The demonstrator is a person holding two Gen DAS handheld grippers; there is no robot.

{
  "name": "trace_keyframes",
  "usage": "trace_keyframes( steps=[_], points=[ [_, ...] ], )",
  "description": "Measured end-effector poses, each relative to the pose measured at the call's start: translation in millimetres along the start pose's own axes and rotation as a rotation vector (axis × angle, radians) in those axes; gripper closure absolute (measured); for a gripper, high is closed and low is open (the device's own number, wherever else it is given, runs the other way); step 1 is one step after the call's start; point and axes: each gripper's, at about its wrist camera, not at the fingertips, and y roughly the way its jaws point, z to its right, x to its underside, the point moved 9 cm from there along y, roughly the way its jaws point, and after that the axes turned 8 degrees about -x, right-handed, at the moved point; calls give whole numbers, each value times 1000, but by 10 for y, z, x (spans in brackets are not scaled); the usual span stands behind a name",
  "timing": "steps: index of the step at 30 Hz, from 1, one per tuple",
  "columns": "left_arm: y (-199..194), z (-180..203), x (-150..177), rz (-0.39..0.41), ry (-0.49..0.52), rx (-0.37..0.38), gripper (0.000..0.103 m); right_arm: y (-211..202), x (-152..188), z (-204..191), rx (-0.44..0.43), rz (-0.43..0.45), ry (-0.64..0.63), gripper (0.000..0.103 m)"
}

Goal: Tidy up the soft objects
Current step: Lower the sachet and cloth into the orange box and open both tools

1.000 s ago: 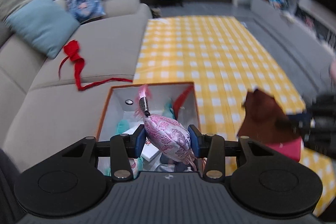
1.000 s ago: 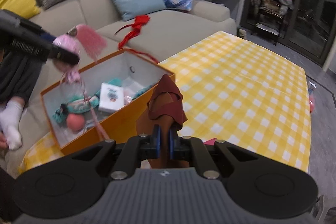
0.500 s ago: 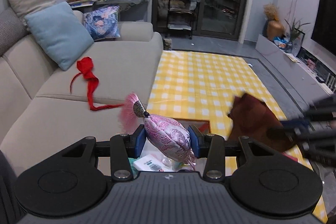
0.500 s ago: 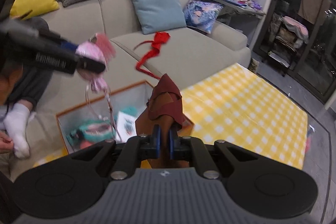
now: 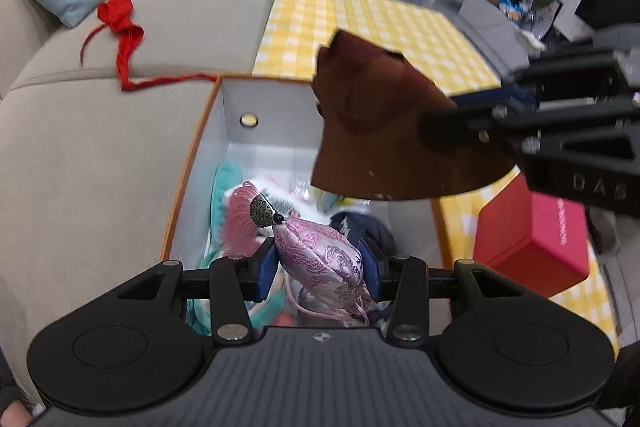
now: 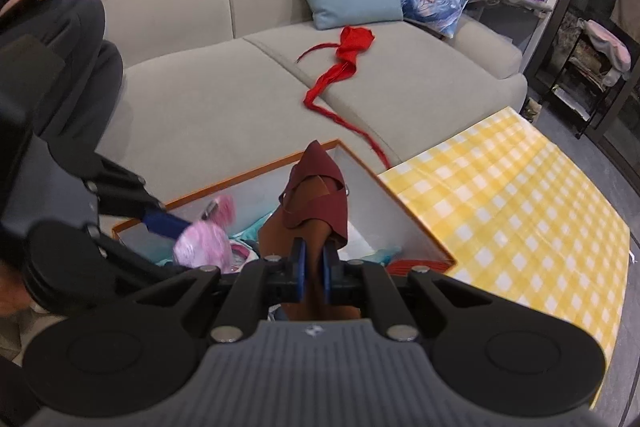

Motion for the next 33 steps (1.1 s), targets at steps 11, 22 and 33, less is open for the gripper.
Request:
trace_keyframes(
  steps=[11,22,33],
  points=[
    [367,-101,40,-72,-41,-18,54,479,-66,125,10,-68,3,97],
    [580,-136,26,-106,-63,-1,54,1205,-95,235,-23,-168,-28,97],
    [793,-95,59,-150,-52,-14,53,1647,-27,369,-41,-230,-41,96]
  ],
)
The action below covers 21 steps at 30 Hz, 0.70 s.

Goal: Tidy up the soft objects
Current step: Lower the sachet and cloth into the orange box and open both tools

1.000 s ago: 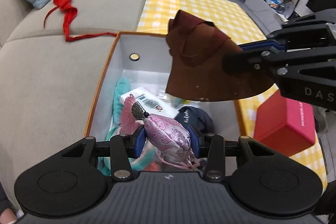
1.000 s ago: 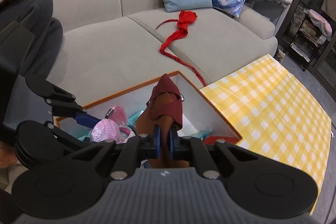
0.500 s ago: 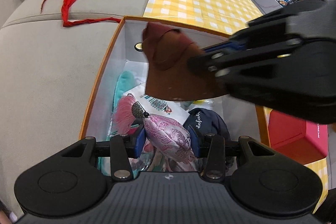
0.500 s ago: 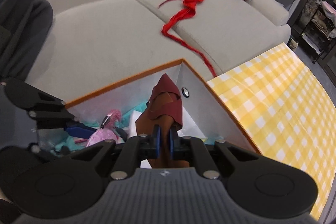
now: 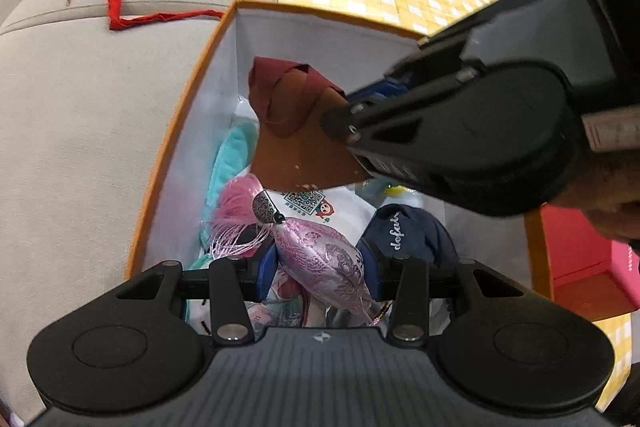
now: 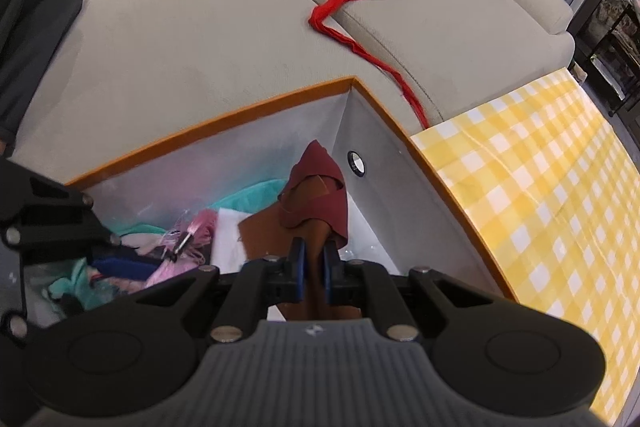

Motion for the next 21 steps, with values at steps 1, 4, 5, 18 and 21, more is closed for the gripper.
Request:
trace_keyframes(
  steps=[1,4,5,18,21],
  points=[
    [30,-6,-12,-4,2,-3,53,35,-4,17,-1,-3,-1,96],
    [90,-19,-56,-11,0,-13,53,130,0,54,-5,-15,-3,96],
    [104,-14,-63,-13,1,-15,53,163,3,67,-6,-20,-5,96],
    [203,33,-39,-46,34,-40,47,461,98,167,-31,-56,-4,94],
    [229,57,-42,-56,45,-48,41,515,138,189,-26,-70,-1,91]
  ],
)
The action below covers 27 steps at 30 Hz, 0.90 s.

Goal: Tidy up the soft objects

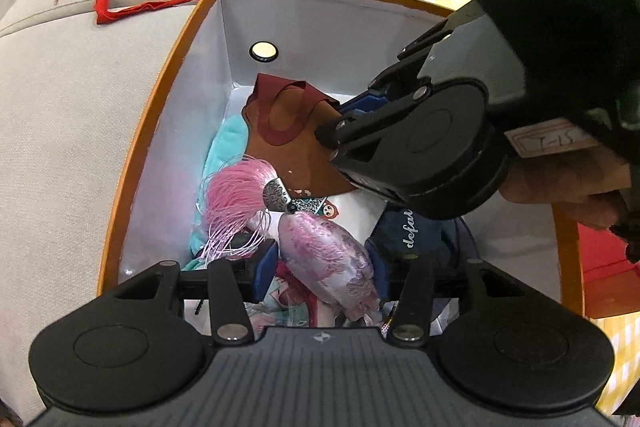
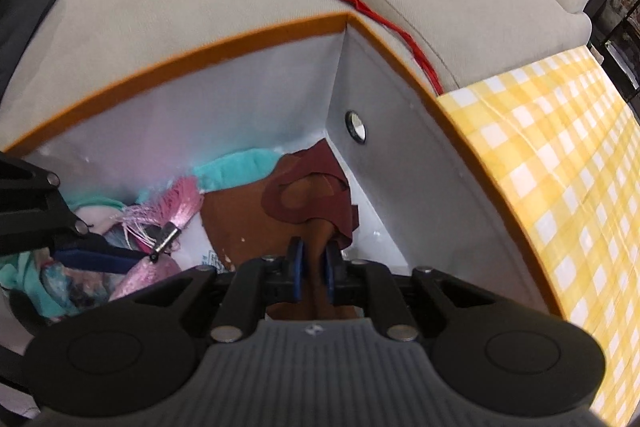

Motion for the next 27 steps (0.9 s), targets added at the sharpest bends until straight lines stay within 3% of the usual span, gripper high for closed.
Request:
trace_keyframes(
  steps=[3,14,22,27],
  points=[
    [3,-16,-14,-2,8,-26,34,20,30,15,15,-14,2,76],
    [-232,-81,-42,39,-26,-36,32,-193,68,28,44,18,18,75],
    [-421,-130,-77,90,-48,-41,28,-643,44,-17,92,76,27,70],
    [-556,-163,-95,111,-104,-40,27,-969,109,-51,125,94,35,58]
  ],
)
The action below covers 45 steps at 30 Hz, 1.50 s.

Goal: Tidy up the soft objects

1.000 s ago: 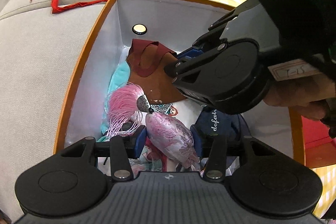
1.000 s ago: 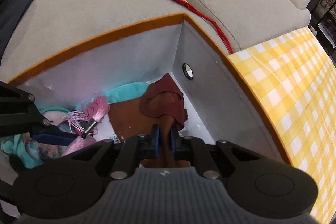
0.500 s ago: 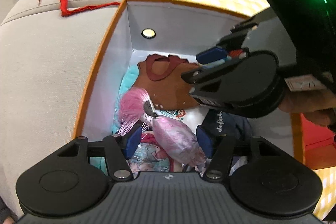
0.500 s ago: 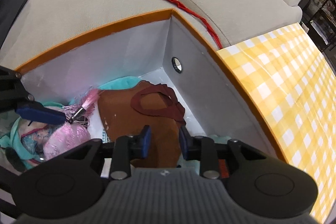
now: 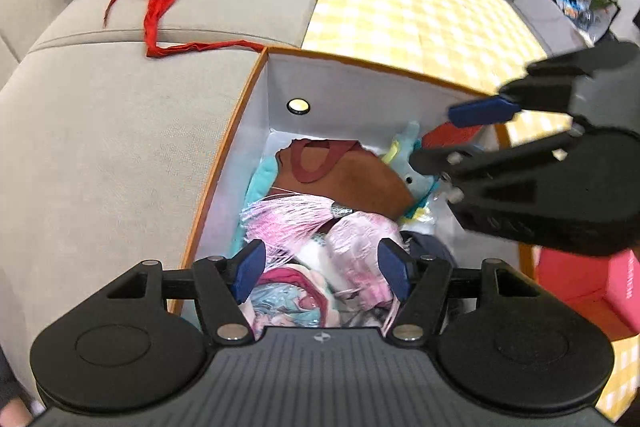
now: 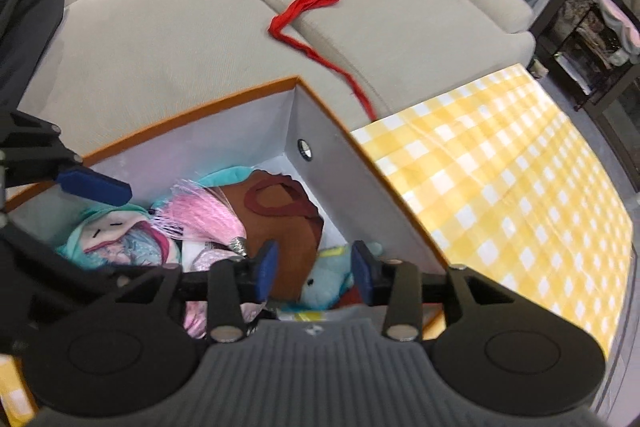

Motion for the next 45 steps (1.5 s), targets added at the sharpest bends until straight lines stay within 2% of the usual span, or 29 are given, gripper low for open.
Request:
trace_keyframes(
  steps=[2,4,7,10,13,16,19,22,26,29,34,38,45],
  points=[
    [-95,25,-22,18,0,-3,24,-154,26,-11,12,14,11,57],
    [-193,58,-35,45,10,-10,17,-304,59,-39,22,25,31,56],
    [-262,53,-1,58,-6,-18,16,-521,95,-79,44,57,67,51],
    [-330,-44,58,67,-69,-44,16,-721,140,-115,78,99,97,47],
    [-384,-142,144,67,-123,-72,13,-870,192,-169,99,133,154,36],
    [-377,-179,266,39,-109,-118,13,-976,271,-253,103,167,210,19],
    [-418,-201,367,39,-112,-150,13,-1059,377,-323,116,194,262,15],
    [-533,-215,412,79,-173,-156,8,-1125,506,-355,137,211,336,7],
    [-654,-252,480,109,-216,-205,8,-1178,655,-407,183,239,389,5],
    [-687,-292,583,100,-231,-237,8,-1157,770,-476,212,231,395,5],
    [-770,-272,689,120,-221,-284,8,-1128,942,-558,213,221,421,4],
    [-824,-144,767,128,-205,-261,8,-1135,1018,-606,226,207,428,3],
    [-847,-114,802,131,-183,-275,8,-1185,1107,-656,232,202,444,3]
  ],
)
